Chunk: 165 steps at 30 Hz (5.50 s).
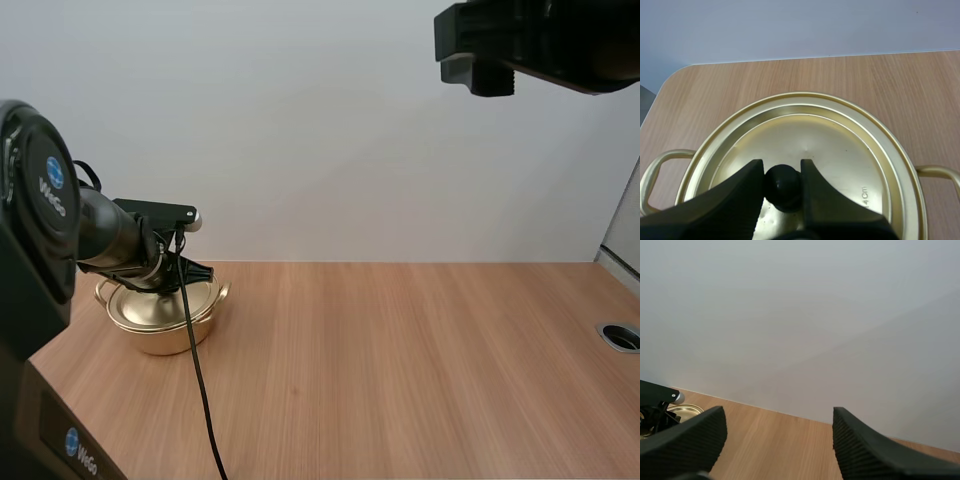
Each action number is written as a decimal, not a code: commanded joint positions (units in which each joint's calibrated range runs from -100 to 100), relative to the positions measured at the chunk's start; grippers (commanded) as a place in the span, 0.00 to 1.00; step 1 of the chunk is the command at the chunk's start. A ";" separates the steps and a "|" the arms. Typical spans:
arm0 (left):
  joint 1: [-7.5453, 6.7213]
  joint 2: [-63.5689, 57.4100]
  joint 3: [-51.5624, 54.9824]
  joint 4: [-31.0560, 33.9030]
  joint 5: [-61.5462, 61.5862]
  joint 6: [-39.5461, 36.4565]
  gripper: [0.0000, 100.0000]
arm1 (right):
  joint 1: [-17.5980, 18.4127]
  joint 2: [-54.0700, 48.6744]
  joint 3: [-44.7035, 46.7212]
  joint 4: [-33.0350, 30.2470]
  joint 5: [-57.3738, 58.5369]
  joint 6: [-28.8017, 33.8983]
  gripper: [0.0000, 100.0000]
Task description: Open the pot, put the car inside, and close it
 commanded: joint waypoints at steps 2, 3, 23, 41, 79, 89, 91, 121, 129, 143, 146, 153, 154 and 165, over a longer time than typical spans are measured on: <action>-0.03 0.13 0.10 -0.15 0.28 -0.93 0.00 | -0.01 -0.02 0.06 0.03 0.00 -0.06 1.00; -0.03 0.13 0.10 -0.15 0.28 -0.93 0.03 | -0.01 -0.02 0.06 0.16 0.00 -0.06 1.00; -0.03 -1.86 0.10 2.22 -5.69 7.39 1.00 | -0.01 -0.02 0.06 1.54 0.00 -1.54 1.00; -0.03 -9.23 -8.90 1.70 4.06 10.10 1.00 | -0.01 -0.02 0.06 1.42 0.00 -1.54 1.00; -4.02 -73.36 24.45 -33.57 17.96 16.01 0.00 | -3.35 1.78 62.10 -6.54 -77.73 2.19 0.00; -4.03 -84.49 35.24 -36.25 16.03 17.59 0.00 | -3.35 4.89 79.14 -6.30 -88.79 2.19 0.00; -4.27 -85.05 36.20 -34.34 15.84 17.59 0.00 | -3.35 4.89 80.43 -6.30 -88.79 2.19 0.00; -9.53 -94.04 46.11 -12.89 19.80 -4.41 0.00 | -3.35 3.75 88.53 -3.33 -94.68 2.37 0.00; -9.73 -94.04 46.11 -11.24 19.65 -5.48 0.00 | -3.35 -15.37 88.53 -3.33 -80.83 2.37 0.00; -9.73 -94.04 46.11 -11.25 18.10 -5.48 0.00 | -3.27 -31.33 88.53 -2.09 -68.03 2.47 0.00; -9.73 -94.04 46.11 -11.25 18.10 -5.48 0.00 | -3.27 -31.33 88.53 -2.09 -68.03 2.47 0.00; -9.73 -94.04 46.11 -11.25 18.10 -5.48 0.00 | -3.27 -31.33 88.53 -2.09 -68.03 2.47 0.00; -9.73 -94.04 46.11 -11.25 18.10 -5.48 0.00 | -3.27 -31.33 88.53 -2.09 -68.03 2.47 0.00; -9.73 -94.04 46.11 -11.25 18.10 -5.48 0.00 | -3.27 -31.33 88.53 -2.09 -68.19 2.47 0.00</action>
